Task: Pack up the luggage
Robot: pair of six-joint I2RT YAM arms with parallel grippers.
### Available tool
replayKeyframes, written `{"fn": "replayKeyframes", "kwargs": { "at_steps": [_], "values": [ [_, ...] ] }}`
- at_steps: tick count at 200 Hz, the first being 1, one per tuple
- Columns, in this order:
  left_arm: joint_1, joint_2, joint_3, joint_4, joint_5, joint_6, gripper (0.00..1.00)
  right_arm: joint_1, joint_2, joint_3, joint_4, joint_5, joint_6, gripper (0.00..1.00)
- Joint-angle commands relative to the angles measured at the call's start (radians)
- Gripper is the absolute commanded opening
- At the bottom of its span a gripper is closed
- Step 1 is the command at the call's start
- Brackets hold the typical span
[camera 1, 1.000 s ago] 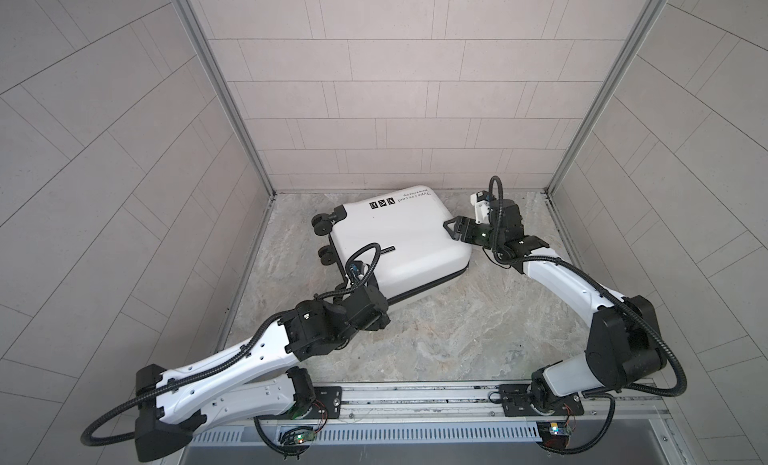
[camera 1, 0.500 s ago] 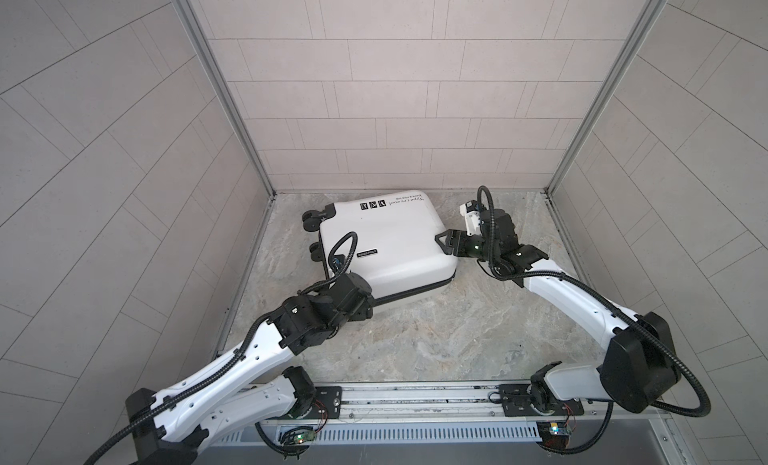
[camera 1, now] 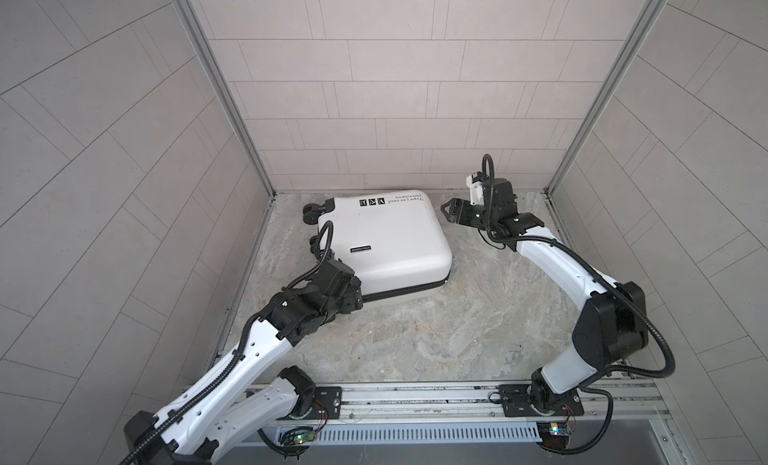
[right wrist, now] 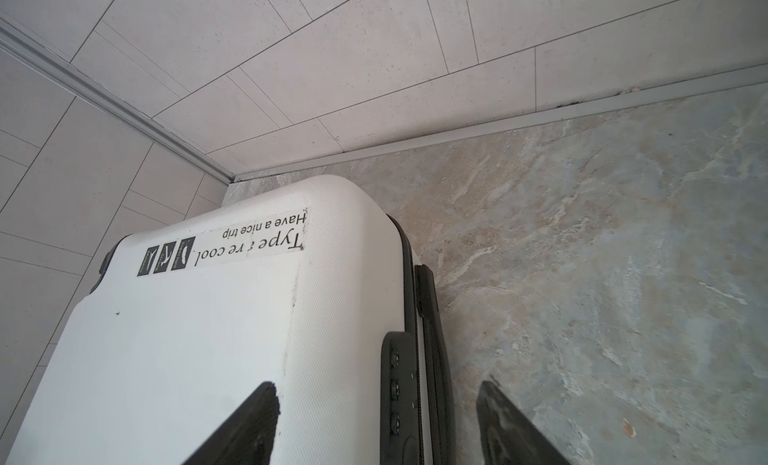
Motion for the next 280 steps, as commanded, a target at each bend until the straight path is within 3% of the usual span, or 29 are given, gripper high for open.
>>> {"fn": "replayKeyframes", "kwargs": {
  "at_steps": [1, 75, 155, 229, 280],
  "values": [
    [0.072, 0.022, -0.018, 0.061, -0.007, 0.027, 0.83, 0.002, 0.043, 0.065, 0.021, -0.036, 0.024, 0.77],
    [0.290, 0.134, 0.029, 0.134, 0.114, 0.125, 0.83, -0.018, 0.271, 0.324, 0.042, -0.127, 0.072, 0.77],
    [0.442, 0.330, 0.117, 0.235, 0.225, 0.171, 0.83, -0.058, 0.601, 0.673, 0.130, -0.202, 0.088, 0.78],
    [0.498, 0.453, 0.197, 0.273, 0.277, 0.174, 0.83, -0.123, 0.958, 1.105, 0.220, -0.475, 0.204, 0.78],
    [0.519, 0.467, 0.198, 0.278, 0.279, 0.170, 0.83, -0.123, 0.969, 1.099, 0.208, -0.644, 0.181, 0.78]
  ]
}}
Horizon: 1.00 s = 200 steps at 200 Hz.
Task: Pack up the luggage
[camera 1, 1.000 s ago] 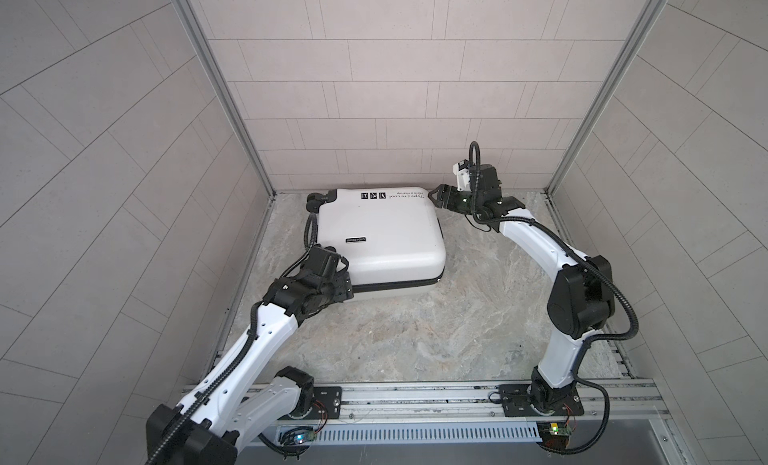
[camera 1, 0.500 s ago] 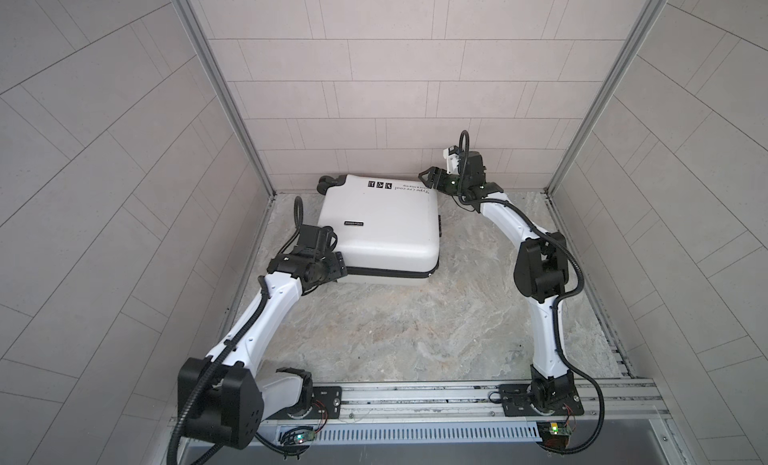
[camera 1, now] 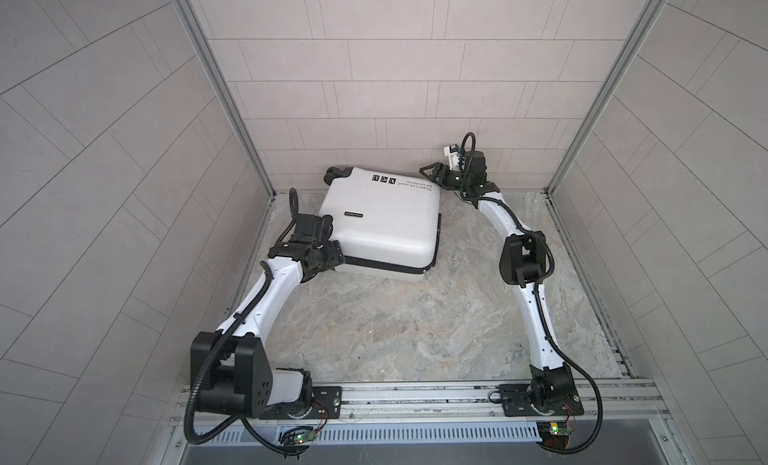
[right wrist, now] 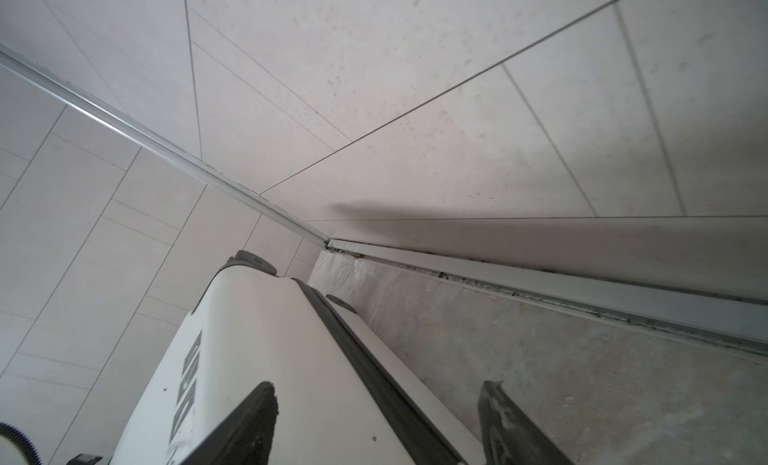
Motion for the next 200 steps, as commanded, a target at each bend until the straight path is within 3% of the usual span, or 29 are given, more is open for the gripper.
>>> {"fn": "replayKeyframes", "kwargs": {
  "at_steps": [1, 75, 141, 200],
  "values": [
    [0.016, 0.012, 0.031, 0.062, -0.002, -0.011, 0.83, 0.013, -0.013, 0.010, 0.025, -0.133, -0.002, 0.77],
    [0.082, -0.071, -0.011, 0.062, 0.025, -0.003, 0.86, 0.044, -0.277, -0.367, -0.034, -0.151, -0.177, 0.76],
    [0.129, -0.118, -0.064, 0.081, 0.050, 0.004, 0.86, 0.088, -0.545, -0.773, 0.007, -0.104, -0.253, 0.75],
    [0.133, -0.092, -0.075, 0.121, 0.103, 0.007, 0.86, 0.170, -0.739, -1.036, -0.008, -0.037, -0.331, 0.75]
  ]
}}
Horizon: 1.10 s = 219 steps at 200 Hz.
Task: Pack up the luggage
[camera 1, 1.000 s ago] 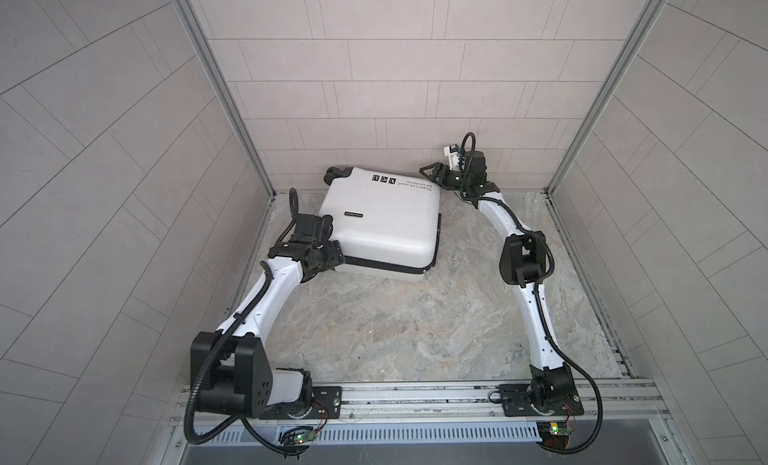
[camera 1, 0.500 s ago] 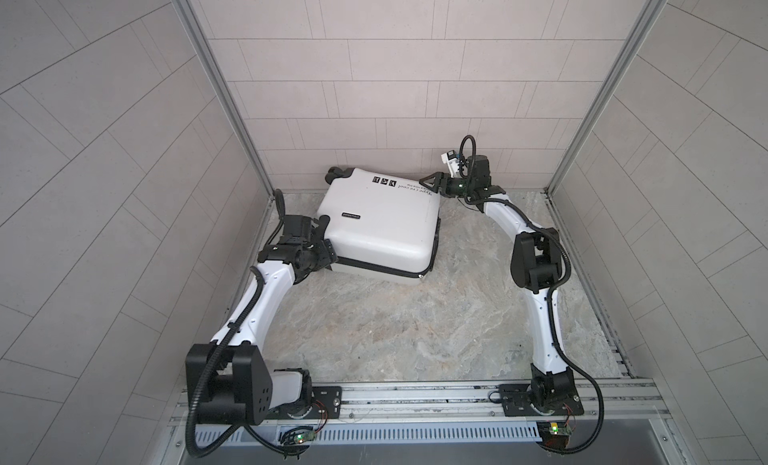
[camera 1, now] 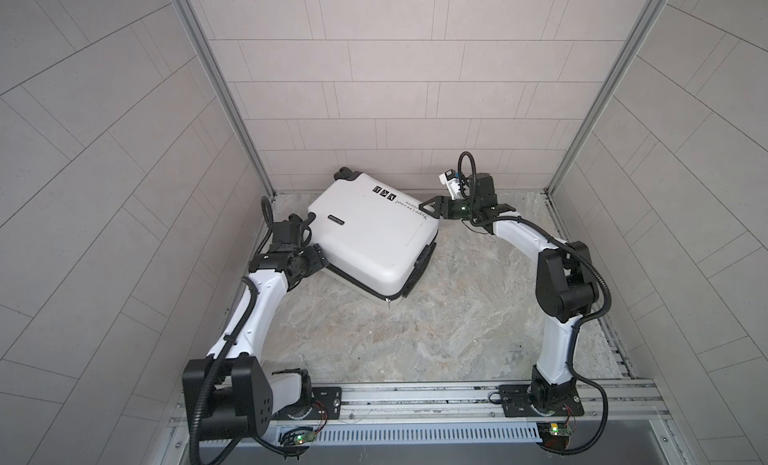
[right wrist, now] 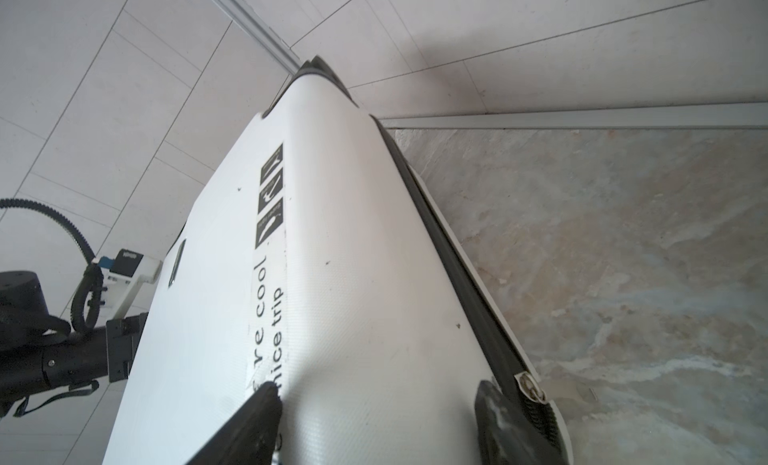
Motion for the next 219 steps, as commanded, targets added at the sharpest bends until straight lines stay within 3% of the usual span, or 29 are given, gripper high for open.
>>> {"fn": "replayKeyframes", "kwargs": {
  "at_steps": [1, 106, 174, 219],
  "values": [
    [-0.004, 0.016, 0.001, 0.121, 0.075, 0.001, 0.86, 0.075, -0.073, -0.088, -0.047, -0.037, -0.050, 0.75],
    [-0.004, 0.044, -0.004, 0.138, 0.143, 0.019, 0.86, 0.228, -0.346, -0.372, -0.057, 0.070, -0.094, 0.74],
    [-0.004, 0.117, 0.015, 0.148, 0.242, 0.033, 0.86, 0.346, -0.516, -0.566, 0.014, 0.181, -0.031, 0.74],
    [-0.006, 0.128, 0.023, 0.155, 0.262, 0.039, 0.85, 0.366, -0.644, -0.655, -0.030, 0.281, -0.031, 0.76]
  ]
}}
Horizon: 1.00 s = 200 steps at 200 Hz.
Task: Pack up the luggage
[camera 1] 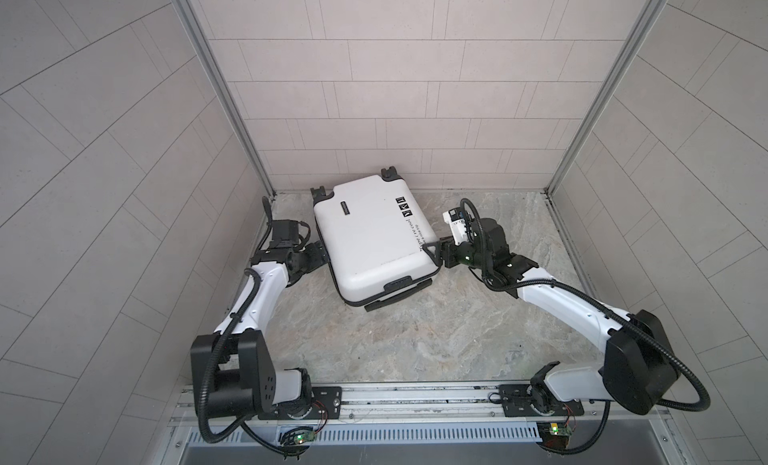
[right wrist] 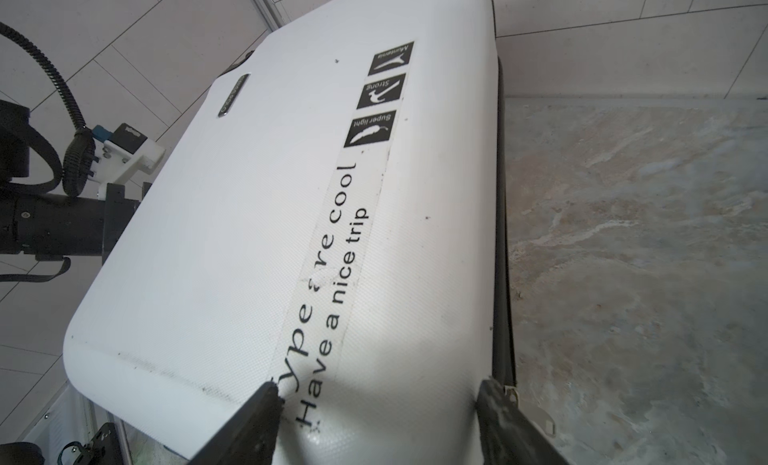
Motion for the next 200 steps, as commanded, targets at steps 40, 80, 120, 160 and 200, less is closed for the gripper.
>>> {"fn": "replayKeyframes", "kwargs": {
  "at_steps": [40, 80, 120, 160, 200],
  "values": [
    [-0.015, -0.024, 0.018, 0.049, 0.059, -0.034, 0.86, 0.049, -0.149, -0.042, -0.193, -0.089, 0.014, 0.79],
    [0.109, -0.053, -0.007, 0.117, 0.115, -0.084, 0.87, -0.043, -0.144, -0.002, -0.179, -0.119, 0.038, 0.80],
    [0.125, 0.049, 0.018, 0.189, 0.182, -0.144, 0.87, -0.113, -0.025, 0.099, -0.155, -0.154, 0.066, 0.81],
    [0.125, 0.194, 0.038, 0.277, 0.271, -0.229, 0.84, -0.155, 0.134, 0.188, -0.085, -0.199, 0.138, 0.82],
    [0.094, 0.253, 0.083, 0.283, 0.272, -0.220, 0.84, -0.155, 0.229, 0.224, -0.007, -0.255, 0.196, 0.82]
  ]
}}
